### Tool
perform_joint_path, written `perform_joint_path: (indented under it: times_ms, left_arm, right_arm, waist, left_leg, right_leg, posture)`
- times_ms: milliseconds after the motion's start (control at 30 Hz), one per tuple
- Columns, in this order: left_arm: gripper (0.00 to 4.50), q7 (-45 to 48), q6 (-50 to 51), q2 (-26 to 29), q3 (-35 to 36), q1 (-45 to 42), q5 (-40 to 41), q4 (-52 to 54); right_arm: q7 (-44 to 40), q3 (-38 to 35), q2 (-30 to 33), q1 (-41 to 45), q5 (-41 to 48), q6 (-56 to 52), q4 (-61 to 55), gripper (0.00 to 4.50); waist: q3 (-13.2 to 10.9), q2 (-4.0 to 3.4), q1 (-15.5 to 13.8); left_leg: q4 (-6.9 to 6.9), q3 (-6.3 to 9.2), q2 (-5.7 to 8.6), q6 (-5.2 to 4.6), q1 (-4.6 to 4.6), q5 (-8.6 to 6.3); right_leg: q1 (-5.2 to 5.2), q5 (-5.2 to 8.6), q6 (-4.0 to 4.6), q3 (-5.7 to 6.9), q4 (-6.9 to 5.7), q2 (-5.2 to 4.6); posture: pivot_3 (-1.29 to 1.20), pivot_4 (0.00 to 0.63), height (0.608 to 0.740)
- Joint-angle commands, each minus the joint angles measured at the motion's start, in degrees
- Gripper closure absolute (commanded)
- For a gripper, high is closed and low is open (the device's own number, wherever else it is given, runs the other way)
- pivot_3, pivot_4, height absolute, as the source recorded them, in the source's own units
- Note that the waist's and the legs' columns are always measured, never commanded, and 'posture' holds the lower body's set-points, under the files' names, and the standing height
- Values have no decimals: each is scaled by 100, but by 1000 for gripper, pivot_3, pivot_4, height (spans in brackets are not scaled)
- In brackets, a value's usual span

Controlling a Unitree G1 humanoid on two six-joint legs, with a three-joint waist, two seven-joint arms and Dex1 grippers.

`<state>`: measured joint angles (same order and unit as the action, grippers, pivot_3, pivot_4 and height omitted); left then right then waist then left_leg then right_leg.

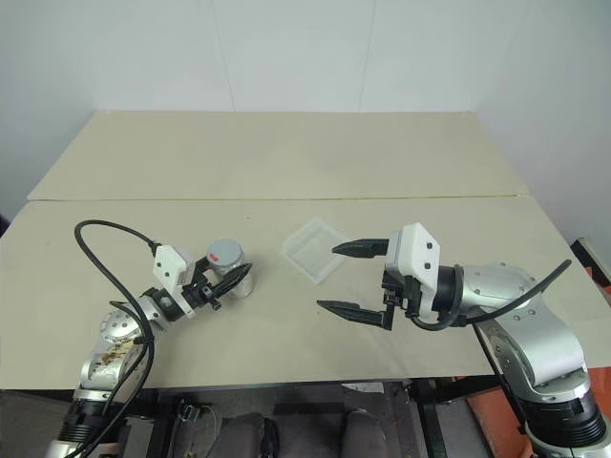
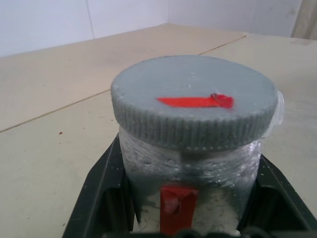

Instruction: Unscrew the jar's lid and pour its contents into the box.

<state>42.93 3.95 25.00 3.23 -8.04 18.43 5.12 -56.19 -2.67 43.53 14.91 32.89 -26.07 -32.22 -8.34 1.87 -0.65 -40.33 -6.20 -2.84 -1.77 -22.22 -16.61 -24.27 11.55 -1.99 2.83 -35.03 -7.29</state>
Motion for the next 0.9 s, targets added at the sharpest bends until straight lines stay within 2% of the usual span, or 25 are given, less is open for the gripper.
perform_joint_path:
  times_ms: [33,233,333,433,567,900]
  left_arm:
    - [2473,549,213,422,152,-94,481,615]
    - [2473,1927,769,1327,278,-634,1443,698]
    - [2473,2422,892,1519,214,-1038,1651,507]
    - [2473,2630,1090,1458,161,-1421,1814,294]
    - [2473,2964,1097,1371,-20,-1776,1768,53]
    - [2473,3027,1711,1084,-216,-2252,1875,-31]
  right_arm:
    - [46,1,-74,263,138,22,-93,0]
    - [662,302,-544,1449,458,-899,214,0]
    - [1197,486,-1001,2130,797,-1643,267,0]
    - [1616,595,-1435,2662,1147,-2265,291,0]
    - [1977,895,-1782,3030,1104,-2660,340,0]
    - [2155,1509,-2080,3371,394,-2495,617,0]
  waist:
    - [0,0,8]
    - [-5,-7,44]
    - [-6,-8,46]
    - [-7,-10,43]
    - [-7,-10,29]
    - [-7,-10,82]
  left_leg:
    - [0,0,0,0,0,0]
    - [-3,0,-3,3,-1,3]
    - [-2,-4,-2,4,-1,4]
    - [-2,-6,-1,5,-6,4]
    - [-2,-10,0,5,-11,4]
    - [2,-10,1,24,-26,15]
  right_leg:
    - [0,0,0,0,0,0]
    - [-7,-1,3,-2,-8,1]
    - [-8,-1,3,-1,-8,1]
    - [-10,-1,3,1,-8,1]
    - [-8,-1,2,7,-5,1]
    - [-10,0,-2,14,-6,3]
  posture:
    - [0,150,740]
    - [0,150,740]
    - [0,150,740]
    - [0,150,740]
    - [0,150,740]
    - [0,150,740]
